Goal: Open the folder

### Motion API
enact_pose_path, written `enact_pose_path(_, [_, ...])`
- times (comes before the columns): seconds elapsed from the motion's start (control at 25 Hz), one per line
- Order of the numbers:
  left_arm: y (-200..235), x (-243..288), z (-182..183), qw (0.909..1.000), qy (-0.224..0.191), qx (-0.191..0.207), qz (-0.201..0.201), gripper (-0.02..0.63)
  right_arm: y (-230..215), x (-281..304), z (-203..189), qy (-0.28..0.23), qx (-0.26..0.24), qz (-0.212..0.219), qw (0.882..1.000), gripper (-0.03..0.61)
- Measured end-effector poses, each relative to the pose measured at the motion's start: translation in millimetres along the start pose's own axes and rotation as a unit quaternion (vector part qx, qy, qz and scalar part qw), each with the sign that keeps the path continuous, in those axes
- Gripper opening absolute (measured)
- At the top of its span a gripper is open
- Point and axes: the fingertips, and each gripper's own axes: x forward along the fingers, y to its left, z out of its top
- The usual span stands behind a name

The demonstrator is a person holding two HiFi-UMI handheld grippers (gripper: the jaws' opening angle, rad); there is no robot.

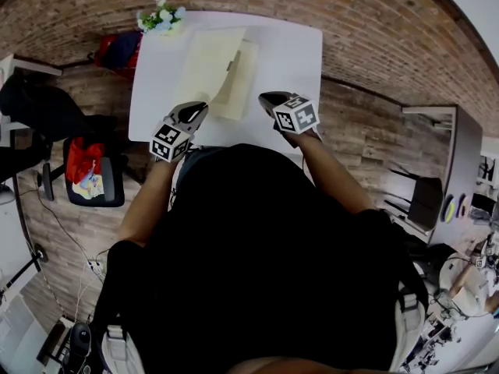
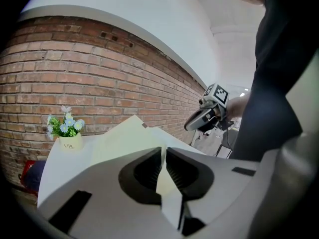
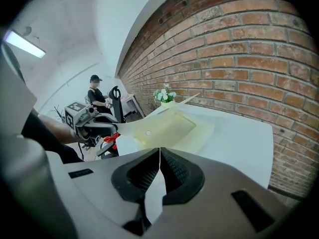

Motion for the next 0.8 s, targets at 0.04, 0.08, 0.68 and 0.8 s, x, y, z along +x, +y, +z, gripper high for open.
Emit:
enact_pose_path(0.04, [1,-2,0,1.0000,-0.001,-0.005,0.003,0.035,0,1,1,0.000,0.000,0.001,1.000,0.028])
enact_pose_path(0.08, [1,-4,1,0.9999,-0.001,-0.011,0.005,0.035,0,1,2,0.000,-0.001,0.002,1.000,0.028])
enact_pose_path(0.68, [18,-34,12,0.9977,-0.033,-0.039,0.046,0.026,9,16,4,0.008,-0.014,0.019,1.000,0.028])
enact_pose_path(0.8, [23,-42,13,0.9967,-0.038,-0.044,0.056,0.025,8,20,1,0.015,-0.015,0.019,1.000,0.028])
